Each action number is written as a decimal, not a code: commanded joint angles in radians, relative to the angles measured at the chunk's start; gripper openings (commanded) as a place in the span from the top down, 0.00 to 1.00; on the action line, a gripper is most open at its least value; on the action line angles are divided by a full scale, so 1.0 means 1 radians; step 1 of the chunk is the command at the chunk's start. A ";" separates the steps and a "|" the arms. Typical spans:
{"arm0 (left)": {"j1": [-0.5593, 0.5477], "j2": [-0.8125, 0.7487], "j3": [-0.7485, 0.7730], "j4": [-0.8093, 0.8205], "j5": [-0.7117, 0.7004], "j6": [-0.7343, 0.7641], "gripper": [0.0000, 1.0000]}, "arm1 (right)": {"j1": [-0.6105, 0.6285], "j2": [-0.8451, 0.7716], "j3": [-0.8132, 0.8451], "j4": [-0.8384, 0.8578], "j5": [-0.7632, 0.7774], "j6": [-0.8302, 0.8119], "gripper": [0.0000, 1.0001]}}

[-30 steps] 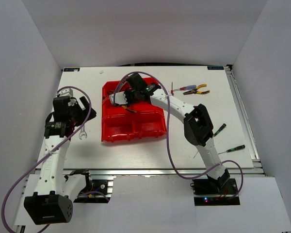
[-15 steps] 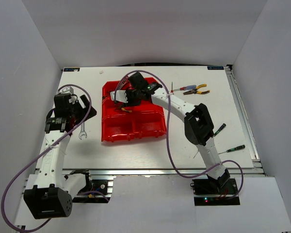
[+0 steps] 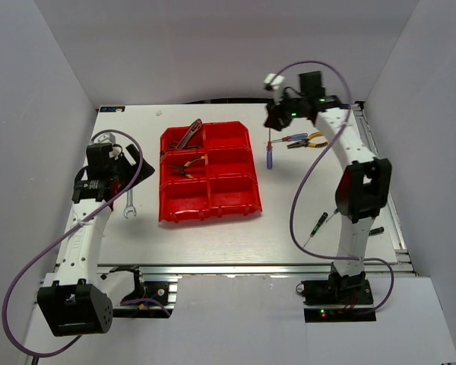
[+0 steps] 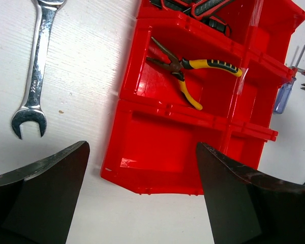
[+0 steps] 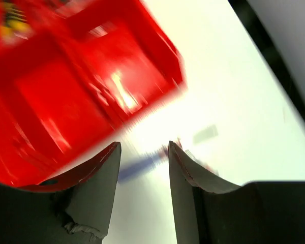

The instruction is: Sort the tools into containers

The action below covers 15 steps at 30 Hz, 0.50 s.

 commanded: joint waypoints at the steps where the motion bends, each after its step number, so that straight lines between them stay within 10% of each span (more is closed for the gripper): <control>1: 0.006 0.005 0.005 0.033 0.025 -0.008 0.03 | -0.158 -0.013 -0.081 0.026 -0.063 0.233 0.51; 6: 0.006 0.041 0.000 0.065 0.047 -0.010 0.03 | -0.317 0.009 -0.141 0.068 -0.024 0.287 0.50; 15: 0.006 0.070 0.003 0.082 0.062 0.003 0.03 | -0.426 0.289 0.170 -0.361 -0.029 -0.441 0.49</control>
